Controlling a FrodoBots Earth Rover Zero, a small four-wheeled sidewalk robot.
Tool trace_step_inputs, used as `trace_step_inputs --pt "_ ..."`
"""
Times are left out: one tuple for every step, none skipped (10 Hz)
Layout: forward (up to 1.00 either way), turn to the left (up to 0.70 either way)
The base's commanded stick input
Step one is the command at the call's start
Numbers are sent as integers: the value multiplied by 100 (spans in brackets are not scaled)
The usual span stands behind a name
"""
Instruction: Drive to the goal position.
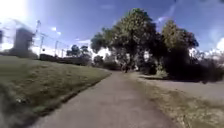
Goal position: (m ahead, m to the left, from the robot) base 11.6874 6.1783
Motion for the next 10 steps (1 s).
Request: trace_step_inputs --pt "100 0" --pt "100 0" --pt "100 0" --pt "100 0" --pt "100 0" --pt "100 0" --pt "100 0" --pt "100 0" --pt "100 0" --pt "100 0"
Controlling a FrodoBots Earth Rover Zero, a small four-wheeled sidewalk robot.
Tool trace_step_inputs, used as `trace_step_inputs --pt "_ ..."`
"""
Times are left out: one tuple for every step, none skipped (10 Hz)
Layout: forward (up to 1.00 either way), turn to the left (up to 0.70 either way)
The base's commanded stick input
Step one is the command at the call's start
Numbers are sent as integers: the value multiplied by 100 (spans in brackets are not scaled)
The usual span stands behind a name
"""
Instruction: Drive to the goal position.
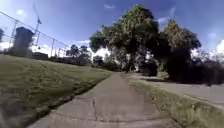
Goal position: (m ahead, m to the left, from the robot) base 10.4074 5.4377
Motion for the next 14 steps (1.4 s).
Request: trace_step_inputs --pt "100 0" --pt "100 0" --pt "100 0" --pt "100 0" --pt "100 0" --pt "100 0" --pt "100 0" --pt "100 0" --pt "100 0" --pt "100 0" --pt "100 0" --pt "100 0" --pt "100 0" --pt "100 0"
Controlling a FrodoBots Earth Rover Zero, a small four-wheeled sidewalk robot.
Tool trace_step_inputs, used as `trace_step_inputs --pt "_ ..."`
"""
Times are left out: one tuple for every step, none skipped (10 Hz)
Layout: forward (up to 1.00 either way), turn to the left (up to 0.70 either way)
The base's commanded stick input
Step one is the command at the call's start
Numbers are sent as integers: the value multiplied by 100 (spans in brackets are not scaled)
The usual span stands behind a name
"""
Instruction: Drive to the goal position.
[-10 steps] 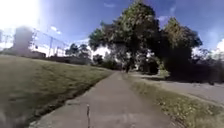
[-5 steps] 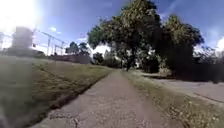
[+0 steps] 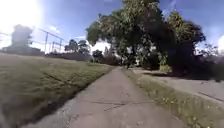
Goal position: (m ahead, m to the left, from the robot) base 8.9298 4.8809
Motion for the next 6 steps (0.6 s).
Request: trace_step_inputs --pt "100 0" --pt "100 0" --pt "100 0" --pt "100 0" --pt "100 0" --pt "100 0"
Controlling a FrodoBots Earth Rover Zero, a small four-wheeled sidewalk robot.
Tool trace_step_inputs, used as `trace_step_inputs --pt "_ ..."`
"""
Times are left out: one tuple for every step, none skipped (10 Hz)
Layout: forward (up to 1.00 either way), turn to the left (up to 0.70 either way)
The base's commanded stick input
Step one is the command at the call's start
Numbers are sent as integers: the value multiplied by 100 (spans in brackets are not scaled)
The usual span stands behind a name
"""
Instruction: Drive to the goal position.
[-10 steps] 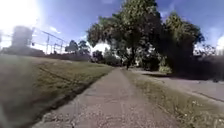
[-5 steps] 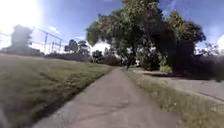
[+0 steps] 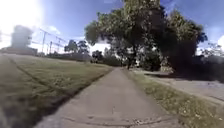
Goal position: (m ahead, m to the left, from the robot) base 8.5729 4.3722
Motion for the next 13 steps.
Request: trace_step_inputs --pt "100 0" --pt "100 0" --pt "100 0" --pt "100 0" --pt "100 0" --pt "100 0" --pt "100 0" --pt "100 0" --pt "100 0" --pt "100 0" --pt "100 0" --pt "100 0" --pt "100 0"
